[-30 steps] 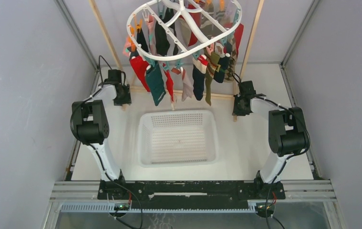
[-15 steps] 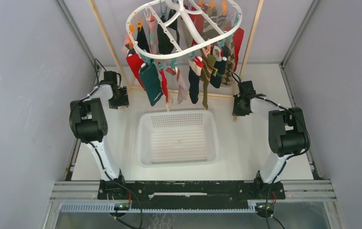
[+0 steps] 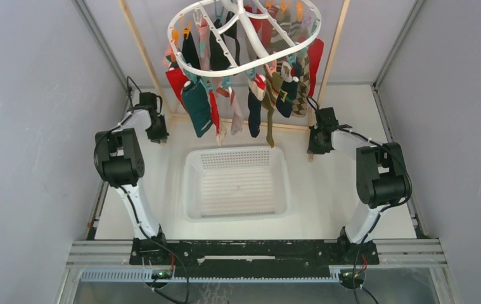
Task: Remove the socks clipped to the hanger
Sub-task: Move the clothesline to the center of the board.
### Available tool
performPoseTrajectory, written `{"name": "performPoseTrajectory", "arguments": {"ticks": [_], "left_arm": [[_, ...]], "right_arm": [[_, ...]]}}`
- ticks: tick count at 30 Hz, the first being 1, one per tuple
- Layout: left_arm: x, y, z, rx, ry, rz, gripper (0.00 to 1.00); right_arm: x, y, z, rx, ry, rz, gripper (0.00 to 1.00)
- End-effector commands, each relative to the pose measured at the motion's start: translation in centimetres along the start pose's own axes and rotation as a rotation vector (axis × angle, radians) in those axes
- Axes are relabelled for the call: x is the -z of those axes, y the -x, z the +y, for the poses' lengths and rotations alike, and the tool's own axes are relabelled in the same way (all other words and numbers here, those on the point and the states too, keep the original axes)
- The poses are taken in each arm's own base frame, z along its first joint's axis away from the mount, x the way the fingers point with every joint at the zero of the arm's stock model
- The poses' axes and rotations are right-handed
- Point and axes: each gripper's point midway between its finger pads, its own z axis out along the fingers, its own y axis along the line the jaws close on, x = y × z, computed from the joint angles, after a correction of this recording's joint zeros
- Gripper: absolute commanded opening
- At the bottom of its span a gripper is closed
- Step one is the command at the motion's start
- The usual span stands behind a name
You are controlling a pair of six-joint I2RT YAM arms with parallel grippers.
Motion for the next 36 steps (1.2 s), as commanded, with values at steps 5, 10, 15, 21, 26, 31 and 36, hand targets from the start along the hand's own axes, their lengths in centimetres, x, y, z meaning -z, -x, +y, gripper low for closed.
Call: {"name": "performPoseTrajectory", "arguments": {"ticks": [5, 10, 15, 21, 26, 31, 36], "left_arm": [[1.3, 1.2, -1.0, -0.063, 0.035, -0.028, 0.05], [2.5, 0.1, -1.3, -0.032, 0.049, -0.016, 0.02], [2.9, -1.9, -1.6, 0.016, 0.042, 0.001, 0.01], [2.9, -4.0, -1.9, 0.057, 0.039, 0.019, 0.00], [3.1, -5.6, -2.4, 0.109, 0.026, 0.026, 0.00], [3.6, -7.1, -2.1, 0.150, 0.042, 0.016, 0.00], [5.0, -7.5, -1.7, 0.181, 0.054, -0.019, 0.00]], "right_arm": [[1.4, -3.9, 2.1, 0.056, 0.091, 0.139, 0.00], [0.9, -3.9, 2.3, 0.048, 0.103, 0.143, 0.00], [0.8, -4.3, 2.1, 0.043, 0.089, 0.157, 0.00], [0.6, -4.2, 1.7, 0.037, 0.065, 0.153, 0.00], [0.6, -4.3, 1.5, 0.032, 0.051, 0.153, 0.00], [0.9, -4.1, 0.9, 0.035, 0.019, 0.145, 0.00], [1.0, -4.3, 0.2, 0.036, -0.010, 0.154, 0.00]]}}
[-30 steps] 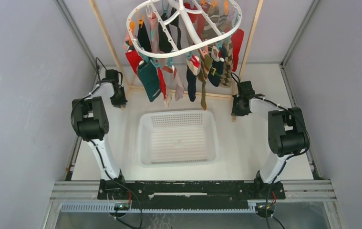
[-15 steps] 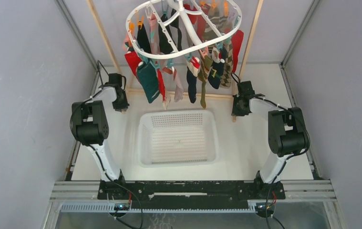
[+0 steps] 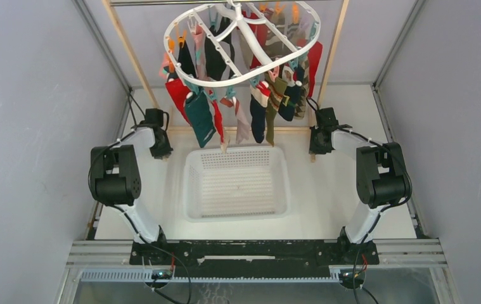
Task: Remove the socks clipped to the hanger
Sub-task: Move the clothesline to the center of the board.
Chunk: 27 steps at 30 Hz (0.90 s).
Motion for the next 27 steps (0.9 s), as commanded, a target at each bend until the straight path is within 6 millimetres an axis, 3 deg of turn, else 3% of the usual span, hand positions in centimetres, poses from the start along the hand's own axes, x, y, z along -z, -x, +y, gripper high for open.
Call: {"name": "performPoseTrajectory", "arguments": {"ticks": [1, 6, 8, 14, 17, 18, 19, 23, 26, 27], "left_arm": [[2.3, -1.1, -0.8, 0.069, -0.028, -0.005, 0.00], [2.7, -0.4, -0.9, 0.081, -0.027, -0.016, 0.08], [2.9, 0.1, -0.9, 0.084, -0.018, -0.012, 0.10], [4.4, 1.2, -0.7, 0.107, -0.015, -0.045, 0.37], [5.4, 1.5, -0.2, 0.122, 0.002, -0.072, 0.45], [5.7, 1.5, 0.1, 0.129, 0.009, -0.081, 0.58], [5.9, 1.6, 0.2, 0.136, 0.015, -0.090, 0.64], [6.7, 1.7, 0.4, 0.147, 0.014, -0.103, 0.72], [8.0, 2.0, 0.6, 0.160, 0.001, -0.138, 0.99], [8.6, 2.2, 0.6, 0.163, -0.004, -0.152, 1.00]], "right_arm": [[1.2, -4.5, 0.8, 0.028, 0.023, 0.162, 0.00], [1.6, -4.3, 0.8, 0.019, 0.026, 0.147, 0.00], [1.9, -3.9, 0.8, 0.006, 0.030, 0.135, 0.05], [3.6, -3.1, 0.1, -0.016, 0.006, 0.101, 0.38], [4.2, -2.7, -0.6, -0.039, -0.022, 0.079, 0.44], [4.4, -2.5, -0.6, -0.043, -0.019, 0.069, 0.50], [4.6, -2.2, -0.5, -0.046, -0.016, 0.058, 0.53], [5.1, -2.0, -0.8, -0.058, -0.034, 0.042, 0.62], [5.9, -1.8, -0.8, -0.068, -0.027, 0.012, 0.68], [6.2, -1.8, -0.7, -0.074, -0.016, -0.001, 0.70]]}}
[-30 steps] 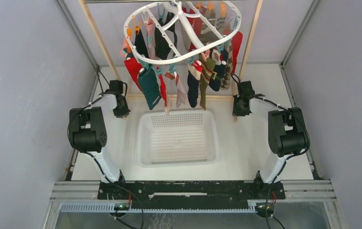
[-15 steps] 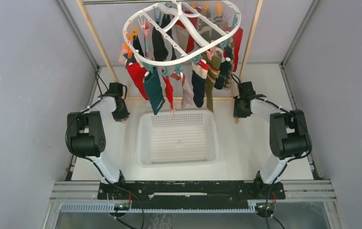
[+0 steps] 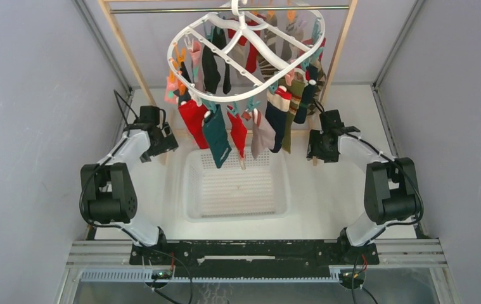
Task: Remove the socks clipped to the hanger
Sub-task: Move the clothesline to the center of the board.
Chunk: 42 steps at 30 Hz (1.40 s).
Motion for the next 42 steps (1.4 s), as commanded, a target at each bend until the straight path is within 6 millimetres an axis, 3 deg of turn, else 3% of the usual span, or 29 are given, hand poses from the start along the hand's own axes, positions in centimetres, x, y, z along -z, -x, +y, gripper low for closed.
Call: {"name": "performPoseTrajectory", "arguments": {"ticks": [1, 6, 8, 9, 10, 15, 18, 23, 32, 38, 42], "left_arm": [[3.8, 2.7, -0.1, 0.044, -0.033, -0.120, 1.00], [8.1, 4.3, 0.5, 0.080, -0.069, -0.237, 1.00], [9.8, 4.7, 0.6, 0.091, -0.093, -0.275, 1.00], [10.6, 4.7, 0.7, 0.096, -0.106, -0.289, 1.00], [11.4, 4.8, 0.7, 0.103, -0.123, -0.305, 1.00], [15.4, 4.4, 0.6, 0.123, -0.231, -0.392, 1.00], [18.2, 4.1, 0.6, 0.125, -0.297, -0.450, 1.00], [22.9, 3.1, 0.5, 0.109, -0.435, -0.550, 1.00], [28.6, -0.5, -2.6, 0.076, -0.783, -0.567, 1.00], [31.7, -1.9, -2.4, 0.068, -0.859, -0.598, 1.00], [33.8, -2.3, -2.4, 0.074, -0.918, -0.623, 1.00]], "right_arm": [[2.2, 0.8, 0.3, -0.041, 0.032, -0.084, 0.71], [3.2, 0.5, 0.5, -0.108, 0.128, -0.104, 0.77], [3.6, 0.3, 0.3, -0.136, 0.148, -0.118, 0.85], [4.0, 0.3, 0.2, -0.146, 0.151, -0.132, 0.97], [4.4, 0.3, 0.1, -0.155, 0.154, -0.144, 0.99], [7.4, 0.5, 0.3, -0.168, 0.191, -0.225, 1.00], [9.5, 0.5, 1.4, -0.156, 0.264, -0.252, 1.00], [12.7, -0.5, 1.8, -0.126, 0.306, -0.285, 1.00], [19.9, -2.4, 4.8, -0.065, 0.536, -0.412, 1.00], [24.2, -2.9, 7.3, -0.071, 0.725, -0.504, 0.99], [25.9, -3.3, 8.6, -0.100, 0.804, -0.477, 1.00]]}}
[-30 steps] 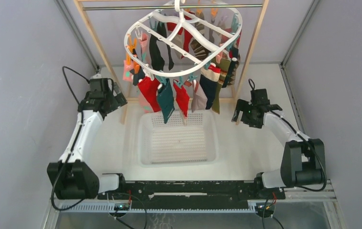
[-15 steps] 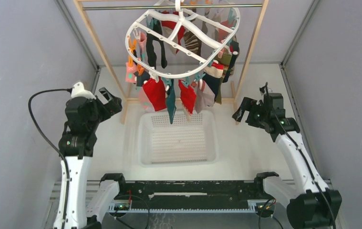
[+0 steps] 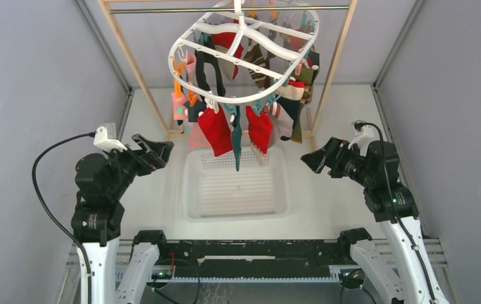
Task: Remove the socks clipped to the hanger
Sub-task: Move the clothesline to the center of the board, then remove the sock from the hanger.
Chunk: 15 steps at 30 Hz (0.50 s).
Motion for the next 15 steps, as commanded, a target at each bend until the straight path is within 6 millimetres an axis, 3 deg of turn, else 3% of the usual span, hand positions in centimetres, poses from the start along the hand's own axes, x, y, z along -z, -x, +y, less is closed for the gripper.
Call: {"name": "performPoseTrajectory", "arguments": {"ticks": [1, 6, 11, 15], "left_arm": [[1.7, 0.8, -3.1, 0.043, -0.128, -0.032, 1.00], [2.1, 0.6, -3.3, 0.094, -0.160, -0.076, 1.00], [1.9, -0.6, -3.1, 0.130, -0.183, -0.071, 1.00], [1.9, -2.2, -3.9, 0.131, -0.237, 0.024, 1.00]], "right_arm": [[0.3, 0.6, 3.7, -0.065, 0.150, 0.014, 1.00], [-0.9, -0.2, 4.3, -0.120, 0.157, 0.056, 1.00], [-1.1, -0.4, 5.7, -0.188, 0.297, 0.097, 1.00], [-1.4, -0.1, 4.1, -0.262, 0.286, 0.084, 1.00]]}}
